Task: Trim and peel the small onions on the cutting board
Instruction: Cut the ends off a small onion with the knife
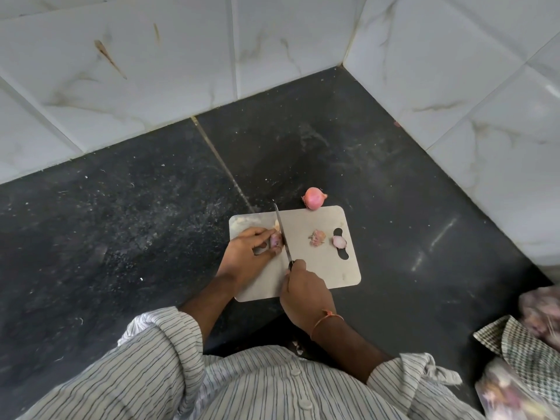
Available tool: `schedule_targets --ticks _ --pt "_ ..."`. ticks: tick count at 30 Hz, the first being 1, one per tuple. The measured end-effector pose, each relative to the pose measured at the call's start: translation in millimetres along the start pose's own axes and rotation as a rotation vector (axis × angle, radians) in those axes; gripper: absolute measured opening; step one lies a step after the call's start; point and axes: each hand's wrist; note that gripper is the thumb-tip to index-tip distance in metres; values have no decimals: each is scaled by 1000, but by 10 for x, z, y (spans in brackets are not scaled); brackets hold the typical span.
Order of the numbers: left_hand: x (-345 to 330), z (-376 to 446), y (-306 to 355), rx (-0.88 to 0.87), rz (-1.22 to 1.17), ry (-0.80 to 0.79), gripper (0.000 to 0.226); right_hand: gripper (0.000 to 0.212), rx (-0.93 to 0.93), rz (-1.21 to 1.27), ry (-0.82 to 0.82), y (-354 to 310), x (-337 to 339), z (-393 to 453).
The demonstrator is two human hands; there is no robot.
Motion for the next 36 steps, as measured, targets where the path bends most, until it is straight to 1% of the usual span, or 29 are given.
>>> schedule_targets --ticks 6,9,13,18,25,32,36 --pt "-16 -6 1 -12 27 12 49 16 -16 90 -30 260 -124 -209" --pt "-27 -5 5 7 24 34 49 18 -19 117 -25 238 -149 -219" --pt "-38 -2 20 20 13 50 48 15 0 84 -30 123 -113 -79" --pt "-13 10 4 31 -3 23 53 15 3 18 -12 37 -60 74" --pt "-17 24 -21 42 -29 35 52 16 10 -59 -35 360 -224 -145" --pt "-32 6 -27 53 -40 37 50 12 -9 -62 -22 254 -253 -53" --pt "-38 6 -33 45 3 53 50 10 -4 -59 -65 402 -283 -160"
Point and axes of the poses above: each hand's wrist, its own z-axis towards the middle knuckle, its own x-axis out of the back of the hand, y = z × x, and after that the axes turned 14 degrees about -x, right-handed
